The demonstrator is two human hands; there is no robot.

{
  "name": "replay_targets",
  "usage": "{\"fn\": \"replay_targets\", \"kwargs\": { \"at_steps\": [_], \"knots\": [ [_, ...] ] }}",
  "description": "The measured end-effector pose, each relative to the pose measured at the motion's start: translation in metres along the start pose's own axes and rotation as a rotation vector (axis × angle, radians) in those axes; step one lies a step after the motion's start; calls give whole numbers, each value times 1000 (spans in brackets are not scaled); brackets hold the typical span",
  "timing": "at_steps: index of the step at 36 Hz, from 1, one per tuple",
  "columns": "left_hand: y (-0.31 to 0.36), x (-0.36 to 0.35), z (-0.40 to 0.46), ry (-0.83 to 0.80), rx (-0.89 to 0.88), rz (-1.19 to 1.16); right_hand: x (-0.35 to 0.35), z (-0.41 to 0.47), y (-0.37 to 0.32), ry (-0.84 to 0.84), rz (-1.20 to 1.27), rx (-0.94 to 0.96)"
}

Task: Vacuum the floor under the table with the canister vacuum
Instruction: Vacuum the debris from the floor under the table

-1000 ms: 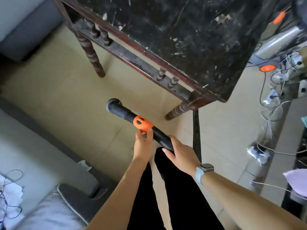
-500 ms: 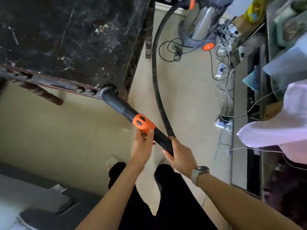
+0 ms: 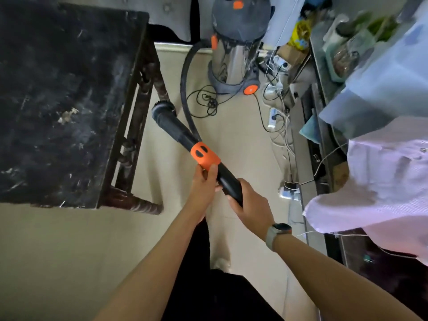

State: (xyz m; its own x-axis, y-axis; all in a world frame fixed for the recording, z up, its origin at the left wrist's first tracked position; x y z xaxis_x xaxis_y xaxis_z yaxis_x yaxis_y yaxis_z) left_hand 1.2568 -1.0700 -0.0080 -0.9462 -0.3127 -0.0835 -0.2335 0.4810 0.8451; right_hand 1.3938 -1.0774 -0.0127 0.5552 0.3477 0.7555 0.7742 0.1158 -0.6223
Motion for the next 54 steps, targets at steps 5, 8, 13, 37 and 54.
{"fn": "replay_targets", "kwargs": {
  "at_steps": [5,8,13,37,54],
  "knots": [
    [53,-9,71,-44,-25,-22,17,81,-11,16,0,-30],
    [91,-7,118,-63,-40,-4,30,136,-25,39,-16,-20],
    [164,2,190,-61,-118,-19,57,231,-61,36,-28,24],
    [451,-68,553,110,-245,-274,224,715,-96,331,-380,571],
    [532,-18,695,231,-191,-433,239,908,-161,128,-506,798]
  ]
}}
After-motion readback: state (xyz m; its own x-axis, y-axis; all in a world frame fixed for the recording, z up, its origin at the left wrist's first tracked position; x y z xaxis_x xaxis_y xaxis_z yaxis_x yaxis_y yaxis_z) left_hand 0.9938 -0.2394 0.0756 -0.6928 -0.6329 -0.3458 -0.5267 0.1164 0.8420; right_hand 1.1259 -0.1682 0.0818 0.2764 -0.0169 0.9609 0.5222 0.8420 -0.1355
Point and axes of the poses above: each hand's wrist, its own z-axis towards the middle knuckle, its own x-axis out of the back of the hand, y = z × x, the point moved 2 cm from there along z, towards the middle knuckle
